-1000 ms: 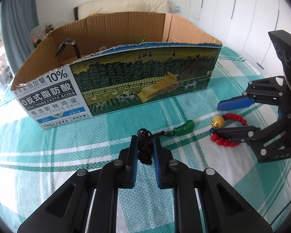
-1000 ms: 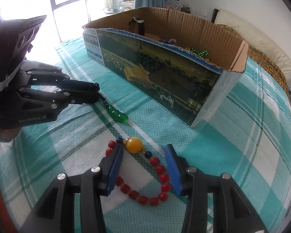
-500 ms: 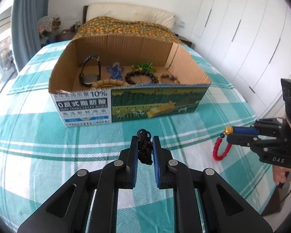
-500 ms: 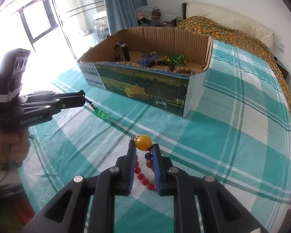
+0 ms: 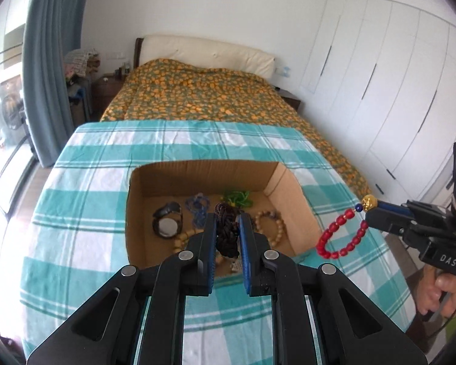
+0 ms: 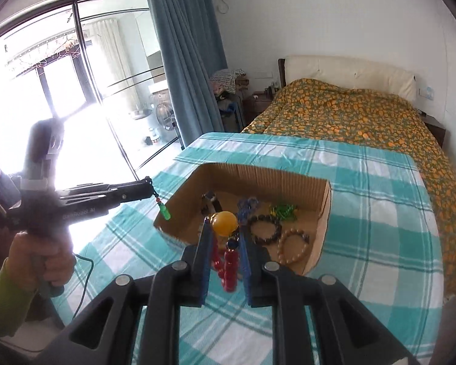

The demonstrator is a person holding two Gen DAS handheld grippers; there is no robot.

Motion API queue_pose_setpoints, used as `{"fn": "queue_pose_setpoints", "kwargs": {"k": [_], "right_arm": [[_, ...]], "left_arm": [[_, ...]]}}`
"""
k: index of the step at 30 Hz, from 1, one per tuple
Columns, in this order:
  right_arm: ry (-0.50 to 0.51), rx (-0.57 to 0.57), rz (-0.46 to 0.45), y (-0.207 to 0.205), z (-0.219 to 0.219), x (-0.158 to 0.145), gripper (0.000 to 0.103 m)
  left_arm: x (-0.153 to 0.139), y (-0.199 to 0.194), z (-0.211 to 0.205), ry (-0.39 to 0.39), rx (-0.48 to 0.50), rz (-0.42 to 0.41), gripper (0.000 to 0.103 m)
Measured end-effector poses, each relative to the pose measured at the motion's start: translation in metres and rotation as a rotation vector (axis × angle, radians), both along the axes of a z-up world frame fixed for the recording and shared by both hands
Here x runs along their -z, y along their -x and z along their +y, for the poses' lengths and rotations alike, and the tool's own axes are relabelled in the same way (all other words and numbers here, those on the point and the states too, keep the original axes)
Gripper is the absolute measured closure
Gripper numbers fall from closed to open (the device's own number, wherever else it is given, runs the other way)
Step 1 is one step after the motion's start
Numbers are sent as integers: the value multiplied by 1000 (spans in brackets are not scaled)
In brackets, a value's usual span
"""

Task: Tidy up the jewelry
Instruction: 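Carry both items into the cardboard box and open both tools, then withdraw both tools from the box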

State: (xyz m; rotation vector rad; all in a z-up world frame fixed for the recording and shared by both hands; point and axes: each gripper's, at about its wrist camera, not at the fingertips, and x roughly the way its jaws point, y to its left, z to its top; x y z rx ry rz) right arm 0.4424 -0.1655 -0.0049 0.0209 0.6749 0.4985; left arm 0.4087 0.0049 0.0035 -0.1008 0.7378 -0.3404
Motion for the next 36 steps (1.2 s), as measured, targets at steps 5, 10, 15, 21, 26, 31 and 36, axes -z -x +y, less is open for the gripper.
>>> {"fn": "queue_pose_setpoints", "kwargs": {"k": [5, 10, 15, 21, 26, 31, 36], "right_arm": [[29, 16, 33, -39, 11, 15, 86], [41, 40, 109, -67, 11, 54, 85], [63, 109, 161, -78, 4, 88, 42], [95, 169, 113, -66, 1, 86, 26], [161, 239, 4, -39, 10, 60, 18], [60, 291, 13, -27, 3, 41, 18], [32, 247, 80, -22, 7, 41, 18]], "left_arm": [[20, -27, 0, -41, -26, 28, 91], [54, -41, 1, -57, -42, 73, 90], [84, -42, 1, -84, -85, 110, 46], [75, -25, -6, -170, -162, 36, 13], [44, -6, -18, -273, -277, -86, 1], [23, 18, -26, -371, -397, -155, 1], [20, 23, -21, -331, -348, -49, 1]]}}
